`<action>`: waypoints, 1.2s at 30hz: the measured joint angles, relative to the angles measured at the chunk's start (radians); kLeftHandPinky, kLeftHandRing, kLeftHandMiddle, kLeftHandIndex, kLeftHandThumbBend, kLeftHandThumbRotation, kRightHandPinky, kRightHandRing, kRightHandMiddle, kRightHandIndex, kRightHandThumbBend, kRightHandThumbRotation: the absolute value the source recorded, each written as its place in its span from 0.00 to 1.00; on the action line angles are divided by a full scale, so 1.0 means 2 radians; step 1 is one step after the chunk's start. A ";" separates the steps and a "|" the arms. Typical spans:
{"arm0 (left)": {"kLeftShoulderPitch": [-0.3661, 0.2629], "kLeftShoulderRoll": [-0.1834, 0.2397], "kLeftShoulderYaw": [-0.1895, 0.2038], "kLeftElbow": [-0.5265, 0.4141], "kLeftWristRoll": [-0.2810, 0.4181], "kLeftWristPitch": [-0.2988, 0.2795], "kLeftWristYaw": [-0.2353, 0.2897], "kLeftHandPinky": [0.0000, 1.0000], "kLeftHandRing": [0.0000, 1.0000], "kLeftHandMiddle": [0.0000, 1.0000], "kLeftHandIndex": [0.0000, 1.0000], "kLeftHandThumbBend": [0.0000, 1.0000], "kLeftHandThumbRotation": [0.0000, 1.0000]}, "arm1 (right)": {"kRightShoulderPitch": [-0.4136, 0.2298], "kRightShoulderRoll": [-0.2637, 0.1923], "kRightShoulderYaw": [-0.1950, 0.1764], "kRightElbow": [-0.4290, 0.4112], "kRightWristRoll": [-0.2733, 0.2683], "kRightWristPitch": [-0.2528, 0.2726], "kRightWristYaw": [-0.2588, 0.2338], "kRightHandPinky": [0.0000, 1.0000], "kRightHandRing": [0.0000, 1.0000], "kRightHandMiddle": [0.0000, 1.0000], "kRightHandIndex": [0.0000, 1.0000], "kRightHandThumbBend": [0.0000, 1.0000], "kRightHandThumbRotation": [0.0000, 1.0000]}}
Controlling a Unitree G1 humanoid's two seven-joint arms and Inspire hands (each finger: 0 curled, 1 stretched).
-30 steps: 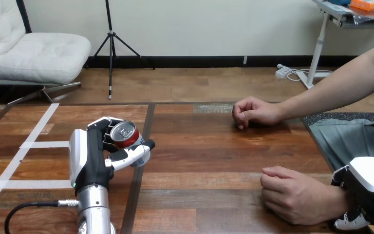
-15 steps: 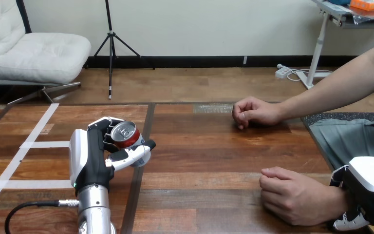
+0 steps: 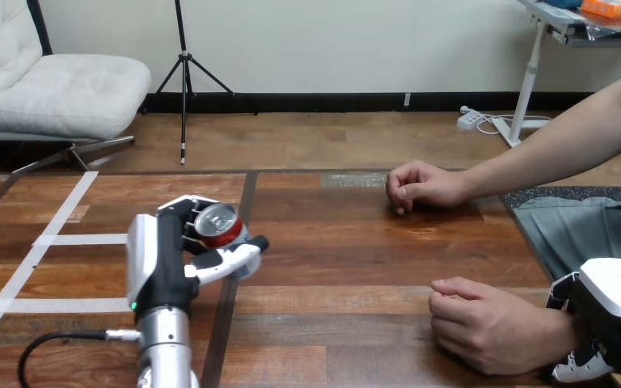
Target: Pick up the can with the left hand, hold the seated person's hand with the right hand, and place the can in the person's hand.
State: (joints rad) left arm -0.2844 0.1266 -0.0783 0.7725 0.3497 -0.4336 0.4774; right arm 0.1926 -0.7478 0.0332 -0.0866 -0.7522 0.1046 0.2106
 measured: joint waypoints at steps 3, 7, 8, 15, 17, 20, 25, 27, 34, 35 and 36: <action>0.000 -0.005 -0.003 -0.002 0.000 0.000 -0.004 0.35 0.41 0.45 0.47 0.62 0.00 | 0.001 0.000 0.000 -0.003 0.001 0.001 0.000 0.37 0.45 0.51 0.51 0.76 0.00; 0.000 -0.011 -0.010 -0.006 0.001 0.000 -0.005 0.34 0.40 0.44 0.47 0.63 0.00 | 0.004 0.001 0.000 -0.010 0.002 0.007 0.001 0.38 0.46 0.51 0.52 0.76 0.00; 0.000 -0.013 -0.012 -0.007 0.002 0.000 -0.006 0.34 0.39 0.44 0.47 0.63 0.00 | 0.005 0.001 0.000 -0.012 0.002 0.008 0.001 0.38 0.46 0.51 0.52 0.76 0.00; 0.000 -0.028 -0.021 -0.018 0.005 0.000 -0.016 0.34 0.39 0.44 0.47 0.63 0.00 | 0.008 0.001 0.000 -0.023 0.005 0.015 0.005 0.37 0.44 0.50 0.51 0.78 0.00; 0.000 -0.032 -0.024 -0.021 0.004 0.000 -0.020 0.34 0.39 0.44 0.47 0.62 0.00 | 0.010 0.001 0.000 -0.026 0.005 0.015 0.005 0.37 0.44 0.50 0.51 0.78 0.00; 0.000 -0.038 -0.029 -0.027 0.003 0.000 -0.027 0.34 0.39 0.44 0.48 0.62 0.00 | 0.012 0.001 0.000 -0.030 0.004 0.015 0.005 0.36 0.45 0.50 0.51 0.78 0.00; 0.001 -0.048 -0.035 -0.036 0.001 0.000 -0.039 0.34 0.39 0.45 0.48 0.62 0.00 | 0.014 0.001 0.000 -0.038 0.004 0.018 0.005 0.37 0.46 0.51 0.51 0.77 0.00; 0.001 -0.052 -0.037 -0.038 0.001 0.000 -0.042 0.34 0.39 0.44 0.48 0.62 0.00 | 0.015 0.001 0.000 -0.043 0.004 0.021 0.006 0.37 0.46 0.51 0.51 0.78 0.00; 0.001 -0.062 -0.046 -0.044 0.001 -0.002 -0.055 0.33 0.39 0.44 0.47 0.62 0.00 | 0.017 0.001 -0.001 -0.054 0.006 0.026 0.008 0.37 0.46 0.51 0.52 0.79 0.00; 0.001 -0.064 -0.047 -0.045 0.001 -0.002 -0.057 0.33 0.39 0.44 0.47 0.62 0.00 | 0.017 0.001 -0.001 -0.055 0.006 0.026 0.008 0.37 0.46 0.51 0.52 0.79 0.00; 0.002 -0.065 -0.049 -0.046 0.001 -0.002 -0.058 0.33 0.39 0.44 0.47 0.62 0.00 | 0.017 0.001 -0.001 -0.055 0.006 0.026 0.008 0.38 0.46 0.51 0.52 0.79 0.00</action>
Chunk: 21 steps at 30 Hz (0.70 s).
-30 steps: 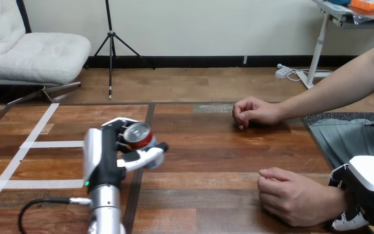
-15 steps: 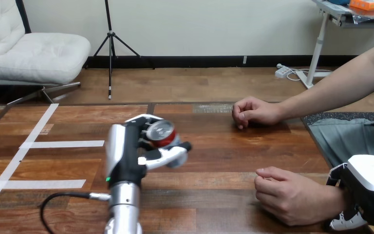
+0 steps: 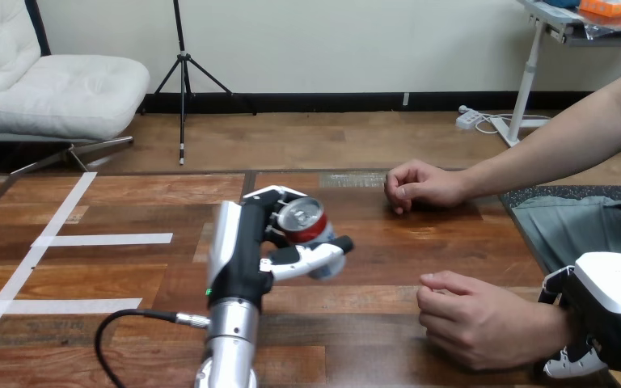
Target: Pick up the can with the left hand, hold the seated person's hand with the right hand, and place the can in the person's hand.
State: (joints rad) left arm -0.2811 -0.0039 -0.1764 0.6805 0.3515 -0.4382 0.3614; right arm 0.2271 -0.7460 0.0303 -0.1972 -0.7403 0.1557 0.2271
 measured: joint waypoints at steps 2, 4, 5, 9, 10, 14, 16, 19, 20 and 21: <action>0.001 -0.002 -0.003 -0.002 0.001 0.000 -0.002 0.33 0.38 0.44 0.47 0.62 0.00 | 0.000 0.000 0.000 -0.001 0.000 0.000 0.000 0.38 0.47 0.52 0.52 0.79 0.00; 0.002 -0.004 -0.005 -0.004 0.001 0.000 -0.004 0.33 0.38 0.43 0.47 0.63 0.00 | 0.000 0.000 0.000 -0.002 0.000 0.000 0.000 0.38 0.47 0.52 0.52 0.79 0.00; 0.002 -0.005 -0.006 -0.005 0.002 0.000 -0.005 0.33 0.38 0.43 0.47 0.63 0.00 | 0.000 0.000 0.000 -0.003 0.000 0.000 0.000 0.38 0.47 0.52 0.52 0.79 0.00; 0.003 -0.009 -0.009 -0.006 0.006 0.000 -0.006 0.32 0.37 0.43 0.46 0.63 0.00 | 0.001 0.000 -0.001 -0.007 0.000 0.000 0.000 0.38 0.47 0.52 0.52 0.79 0.00; 0.003 -0.010 -0.010 -0.006 0.006 0.000 -0.006 0.32 0.37 0.43 0.46 0.63 0.00 | 0.001 0.000 -0.002 -0.008 0.000 0.000 0.000 0.38 0.47 0.52 0.52 0.79 0.00; 0.003 -0.012 -0.013 -0.006 0.007 0.000 -0.006 0.32 0.36 0.42 0.46 0.63 0.00 | 0.003 0.000 -0.003 -0.012 0.000 0.000 -0.001 0.38 0.47 0.52 0.52 0.78 0.00; 0.003 -0.013 -0.015 -0.006 0.007 0.000 -0.007 0.31 0.36 0.42 0.46 0.63 0.00 | 0.004 0.000 -0.003 -0.015 0.000 0.001 -0.001 0.38 0.47 0.52 0.52 0.78 0.00; 0.003 -0.015 -0.019 -0.006 0.007 0.000 -0.008 0.32 0.36 0.42 0.47 0.63 0.00 | 0.006 0.000 -0.004 -0.019 0.000 0.001 -0.001 0.38 0.46 0.51 0.52 0.78 0.00; 0.003 -0.017 -0.020 -0.006 0.007 0.000 -0.009 0.32 0.36 0.42 0.47 0.63 0.00 | 0.007 0.000 -0.005 -0.020 0.000 0.001 -0.001 0.37 0.46 0.51 0.52 0.78 0.00; 0.003 -0.017 -0.020 -0.006 0.006 0.000 -0.010 0.32 0.37 0.42 0.47 0.63 0.00 | 0.008 0.000 -0.005 -0.021 0.000 0.000 -0.002 0.37 0.46 0.51 0.52 0.78 0.00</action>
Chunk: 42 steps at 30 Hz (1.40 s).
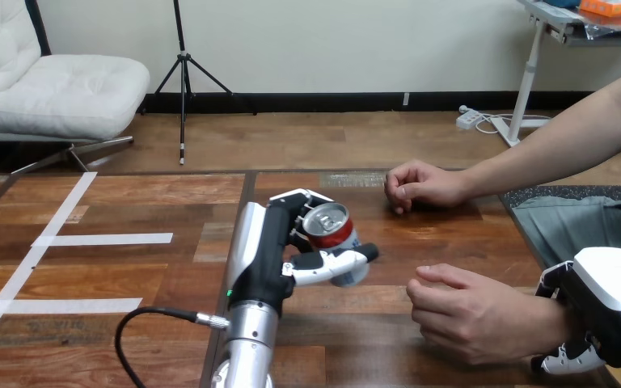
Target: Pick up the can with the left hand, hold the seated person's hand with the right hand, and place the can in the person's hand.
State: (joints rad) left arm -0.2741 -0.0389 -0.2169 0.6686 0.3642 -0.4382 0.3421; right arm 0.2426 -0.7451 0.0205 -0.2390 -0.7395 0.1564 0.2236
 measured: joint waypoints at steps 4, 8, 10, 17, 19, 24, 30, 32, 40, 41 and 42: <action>0.000 -0.004 -0.002 0.000 0.000 0.000 -0.004 0.32 0.37 0.43 0.47 0.62 0.00 | 0.003 0.000 -0.001 -0.004 0.000 -0.001 -0.001 0.34 0.43 0.49 0.51 0.78 0.00; 0.001 -0.008 -0.006 0.000 -0.001 0.000 -0.010 0.33 0.38 0.44 0.47 0.61 0.00 | 0.007 0.001 -0.004 -0.009 0.000 -0.001 -0.001 0.31 0.40 0.46 0.50 0.78 0.00; 0.001 -0.008 -0.008 0.000 -0.002 0.000 -0.014 0.34 0.39 0.44 0.48 0.60 0.00 | 0.008 0.001 -0.005 -0.011 0.000 -0.001 -0.002 0.30 0.39 0.45 0.50 0.79 0.00; 0.001 -0.008 -0.015 0.000 -0.001 0.000 -0.020 0.36 0.41 0.45 0.48 0.60 0.00 | 0.015 0.003 -0.009 -0.019 0.000 -0.001 -0.004 0.29 0.38 0.45 0.49 0.79 0.00; 0.001 -0.008 -0.018 0.000 -0.001 0.000 -0.019 0.36 0.41 0.45 0.48 0.60 0.00 | 0.016 0.004 -0.010 -0.021 0.000 -0.001 -0.004 0.29 0.39 0.45 0.49 0.79 0.00; 0.002 -0.008 -0.024 0.000 0.000 0.000 -0.020 0.37 0.41 0.45 0.48 0.59 0.00 | 0.019 0.007 -0.012 -0.028 0.000 0.000 -0.004 0.31 0.41 0.47 0.50 0.78 0.00; 0.003 -0.008 -0.028 0.000 0.000 0.000 -0.022 0.37 0.41 0.45 0.48 0.59 0.00 | 0.023 0.014 -0.014 -0.042 -0.004 0.011 0.000 0.34 0.43 0.49 0.51 0.77 0.00; 0.003 -0.008 -0.029 0.000 0.000 0.000 -0.023 0.37 0.41 0.45 0.48 0.59 0.00 | 0.023 0.017 -0.015 -0.045 -0.005 0.015 0.002 0.34 0.43 0.49 0.51 0.77 0.00; 0.005 -0.008 -0.034 0.000 -0.001 -0.001 -0.026 0.36 0.41 0.45 0.49 0.58 0.00 | 0.025 0.020 -0.015 -0.052 -0.008 0.018 0.003 0.36 0.45 0.50 0.51 0.79 0.00; 0.005 -0.008 -0.035 0.000 -0.001 -0.001 -0.026 0.36 0.41 0.45 0.49 0.58 0.00 | 0.025 0.020 -0.015 -0.052 -0.009 0.017 0.003 0.36 0.45 0.50 0.51 0.79 0.00; 0.005 -0.008 -0.036 0.000 -0.001 -0.001 -0.026 0.36 0.41 0.45 0.49 0.58 0.00 | 0.025 0.020 -0.015 -0.053 -0.009 0.017 0.003 0.36 0.45 0.50 0.51 0.79 0.00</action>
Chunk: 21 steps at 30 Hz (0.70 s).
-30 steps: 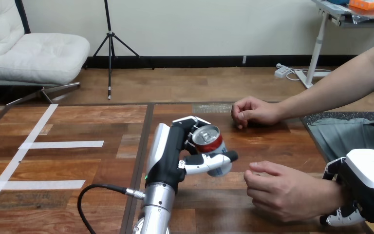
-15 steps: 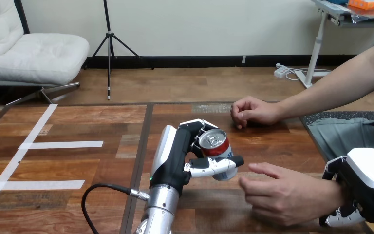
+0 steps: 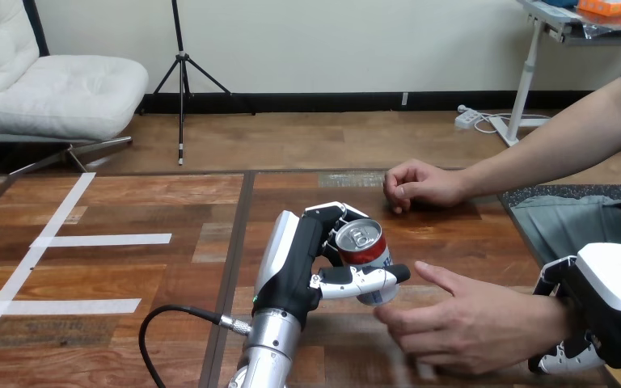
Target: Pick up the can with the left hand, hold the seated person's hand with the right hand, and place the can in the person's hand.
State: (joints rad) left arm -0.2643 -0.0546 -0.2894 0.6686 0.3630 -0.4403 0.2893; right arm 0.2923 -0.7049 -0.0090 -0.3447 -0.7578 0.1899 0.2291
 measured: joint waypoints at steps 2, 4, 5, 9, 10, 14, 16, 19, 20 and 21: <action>0.000 0.000 -0.002 0.000 0.000 0.000 0.000 0.36 0.41 0.45 0.49 0.58 0.00 | 0.000 0.000 0.000 -0.001 -0.001 -0.001 0.000 0.37 0.45 0.51 0.51 0.79 0.00; 0.000 0.000 -0.004 0.000 0.000 0.000 0.000 0.36 0.41 0.46 0.49 0.58 0.00 | 0.000 0.000 0.000 -0.001 -0.001 -0.001 0.000 0.37 0.45 0.50 0.51 0.79 0.00; 0.000 0.000 -0.005 0.000 0.000 0.000 0.000 0.37 0.41 0.46 0.49 0.58 0.00 | 0.000 0.000 0.000 -0.001 -0.002 -0.001 0.000 0.37 0.45 0.50 0.51 0.79 0.00; 0.000 0.000 -0.008 0.000 0.001 0.000 0.000 0.37 0.42 0.46 0.49 0.57 0.00 | 0.000 0.001 0.000 -0.003 -0.004 0.002 0.000 0.37 0.45 0.50 0.51 0.80 0.00; 0.000 0.001 -0.009 0.000 0.001 0.000 0.000 0.37 0.42 0.46 0.49 0.57 0.00 | 0.000 0.002 0.000 -0.004 -0.004 0.002 0.000 0.37 0.45 0.50 0.51 0.79 0.00; 0.000 0.001 -0.011 0.000 0.001 0.000 0.000 0.37 0.42 0.46 0.49 0.58 0.00 | 0.000 0.003 0.000 -0.007 -0.005 0.005 0.000 0.37 0.45 0.50 0.52 0.78 0.00; 0.000 0.001 -0.012 0.000 0.001 0.000 0.000 0.37 0.42 0.46 0.50 0.57 0.00 | 0.000 0.004 0.000 -0.009 -0.005 0.006 0.001 0.37 0.44 0.50 0.51 0.78 0.00; 0.000 0.001 -0.014 0.000 0.000 0.000 -0.001 0.36 0.42 0.46 0.50 0.57 0.00 | 0.001 0.005 0.000 -0.011 -0.005 0.006 0.001 0.35 0.43 0.49 0.51 0.79 0.00; 0.000 0.001 -0.014 0.000 0.000 0.000 -0.001 0.36 0.42 0.46 0.50 0.57 0.00 | 0.001 0.006 0.000 -0.012 -0.005 0.006 0.001 0.35 0.42 0.49 0.51 0.79 0.00; 0.000 0.001 -0.015 0.000 0.000 0.000 -0.001 0.36 0.41 0.46 0.49 0.57 0.00 | 0.001 0.006 0.000 -0.012 -0.005 0.006 0.001 0.34 0.42 0.48 0.51 0.79 0.00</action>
State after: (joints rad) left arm -0.2640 -0.0534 -0.3193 0.6686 0.3636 -0.4413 0.2867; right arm 0.2937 -0.6936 -0.0090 -0.3694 -0.7685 0.2026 0.2314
